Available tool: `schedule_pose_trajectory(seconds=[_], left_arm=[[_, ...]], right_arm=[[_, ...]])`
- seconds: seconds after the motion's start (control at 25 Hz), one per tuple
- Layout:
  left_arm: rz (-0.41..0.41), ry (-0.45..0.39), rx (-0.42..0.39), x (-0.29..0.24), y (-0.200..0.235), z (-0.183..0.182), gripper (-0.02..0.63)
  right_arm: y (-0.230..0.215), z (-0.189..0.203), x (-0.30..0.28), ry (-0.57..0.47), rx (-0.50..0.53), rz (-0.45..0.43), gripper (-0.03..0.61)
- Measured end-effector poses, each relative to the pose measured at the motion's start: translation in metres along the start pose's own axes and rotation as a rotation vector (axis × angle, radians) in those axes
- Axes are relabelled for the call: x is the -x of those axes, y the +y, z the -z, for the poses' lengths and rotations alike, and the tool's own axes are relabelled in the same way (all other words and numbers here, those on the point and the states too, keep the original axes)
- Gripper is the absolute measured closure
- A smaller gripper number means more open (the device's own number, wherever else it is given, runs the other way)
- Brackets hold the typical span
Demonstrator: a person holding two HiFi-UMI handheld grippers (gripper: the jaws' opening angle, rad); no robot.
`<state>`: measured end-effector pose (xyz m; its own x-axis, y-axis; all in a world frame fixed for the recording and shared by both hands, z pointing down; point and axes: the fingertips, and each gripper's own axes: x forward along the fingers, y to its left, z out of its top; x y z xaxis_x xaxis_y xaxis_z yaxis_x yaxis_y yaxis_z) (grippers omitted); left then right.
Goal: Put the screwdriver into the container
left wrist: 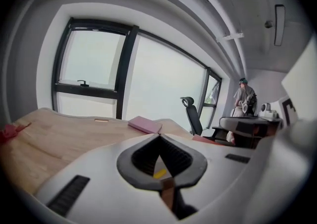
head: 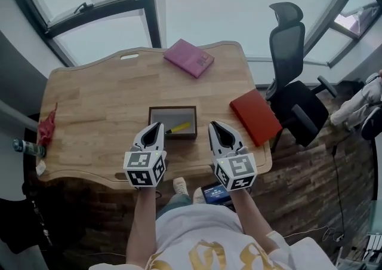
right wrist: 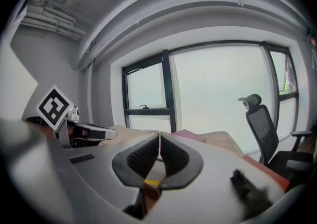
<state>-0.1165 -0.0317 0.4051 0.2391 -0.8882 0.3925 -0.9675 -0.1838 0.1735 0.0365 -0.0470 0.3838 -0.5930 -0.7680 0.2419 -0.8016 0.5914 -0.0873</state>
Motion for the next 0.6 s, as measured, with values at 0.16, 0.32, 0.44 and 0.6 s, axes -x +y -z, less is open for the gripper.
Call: schedule_pose_trajectory(seconds=[0.16,0.32,0.44,0.6], left_arm=[[-0.034,-0.078,-0.037,0.020,-0.014,-0.008,0.600],[-0.053,-0.117,-0.052,0.036,-0.026,-0.010,0.600],[-0.074,-0.127,-0.053,0.045,-0.027,-0.009,0.600],[-0.082,-0.138,-0.050,0.053,-0.034,-0.010,0.600]], right_arm=[[0.000,-0.004,0.019,-0.023,0.007,-0.021,0.546],[0.002,-0.003,0.033,-0.031,0.030,-0.038,0.546],[0.005,-0.003,0.041,-0.031,0.060,-0.038,0.546],[0.004,-0.004,0.050,-0.036,0.063,-0.044,0.546]])
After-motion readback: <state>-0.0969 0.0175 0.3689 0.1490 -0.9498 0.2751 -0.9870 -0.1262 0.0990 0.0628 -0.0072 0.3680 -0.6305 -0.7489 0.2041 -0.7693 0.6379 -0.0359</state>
